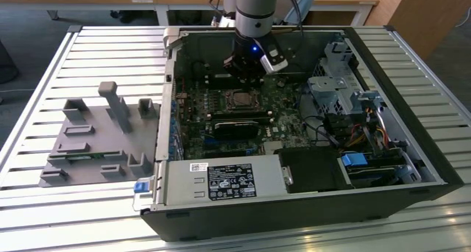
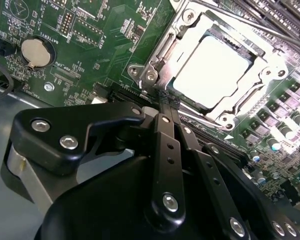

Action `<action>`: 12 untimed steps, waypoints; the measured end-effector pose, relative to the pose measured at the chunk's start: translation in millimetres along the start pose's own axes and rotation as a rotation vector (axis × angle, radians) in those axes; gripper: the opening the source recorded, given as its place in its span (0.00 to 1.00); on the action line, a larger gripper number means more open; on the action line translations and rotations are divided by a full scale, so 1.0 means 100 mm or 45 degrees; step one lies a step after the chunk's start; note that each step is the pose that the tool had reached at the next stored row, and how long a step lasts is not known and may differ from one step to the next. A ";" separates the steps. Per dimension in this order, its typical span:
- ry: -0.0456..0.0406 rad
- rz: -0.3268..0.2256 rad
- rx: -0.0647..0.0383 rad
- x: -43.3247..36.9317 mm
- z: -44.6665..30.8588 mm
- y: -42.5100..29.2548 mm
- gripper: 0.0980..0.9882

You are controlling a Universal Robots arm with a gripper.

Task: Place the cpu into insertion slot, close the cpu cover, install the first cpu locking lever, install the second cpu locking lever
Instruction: 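Install the first cpu locking lever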

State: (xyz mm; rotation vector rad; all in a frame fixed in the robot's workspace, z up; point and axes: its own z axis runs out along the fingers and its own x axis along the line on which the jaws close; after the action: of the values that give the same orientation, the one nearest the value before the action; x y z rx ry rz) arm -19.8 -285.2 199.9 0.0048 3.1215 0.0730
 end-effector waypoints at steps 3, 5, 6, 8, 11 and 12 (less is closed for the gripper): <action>0.000 0.000 0.000 0.000 -0.005 0.001 0.01; 0.000 0.000 0.000 -0.001 0.001 0.000 0.01; 0.001 0.000 0.001 -0.001 0.006 -0.001 0.01; 0.001 0.000 0.002 0.000 0.019 -0.003 0.01; -0.001 0.000 -0.001 -0.004 0.037 0.000 0.01; -0.001 0.000 -0.001 -0.003 0.035 0.000 0.01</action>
State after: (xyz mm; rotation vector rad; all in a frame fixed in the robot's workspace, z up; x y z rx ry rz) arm -19.3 -285.0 196.4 0.0048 3.1209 0.0736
